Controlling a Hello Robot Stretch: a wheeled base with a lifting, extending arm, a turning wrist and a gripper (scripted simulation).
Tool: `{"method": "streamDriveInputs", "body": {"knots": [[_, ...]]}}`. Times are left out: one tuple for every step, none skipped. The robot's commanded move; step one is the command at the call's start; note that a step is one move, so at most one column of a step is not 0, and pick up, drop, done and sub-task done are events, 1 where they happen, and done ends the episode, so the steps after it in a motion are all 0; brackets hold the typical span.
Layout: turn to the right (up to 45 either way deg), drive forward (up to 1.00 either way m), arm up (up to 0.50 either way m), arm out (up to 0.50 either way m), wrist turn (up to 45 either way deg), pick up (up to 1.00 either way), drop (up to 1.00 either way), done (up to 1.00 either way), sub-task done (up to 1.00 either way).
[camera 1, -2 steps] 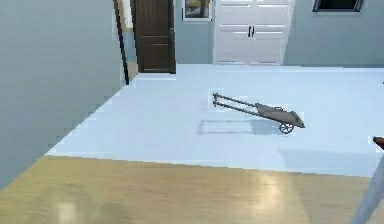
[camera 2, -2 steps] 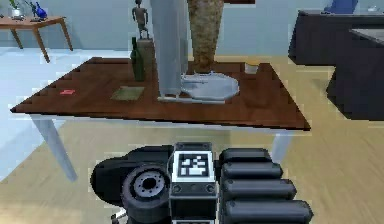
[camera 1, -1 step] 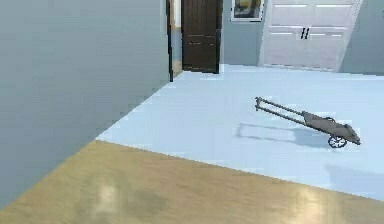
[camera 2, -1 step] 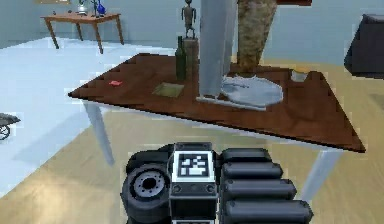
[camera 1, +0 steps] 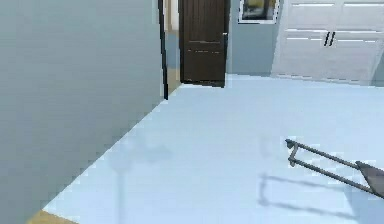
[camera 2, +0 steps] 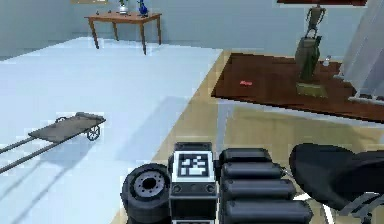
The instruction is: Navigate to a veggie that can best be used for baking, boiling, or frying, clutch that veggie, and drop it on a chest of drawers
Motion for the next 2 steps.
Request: {"method": "streamDriveInputs", "body": {"knots": [[0.0, 1.00, 0.00, 0.00, 0.0, 0.00, 0.00, 0.00, 0.00], [0.0, 1.00, 0.00, 0.00, 0.0, 0.00, 0.00, 0.00, 0.00]]}}
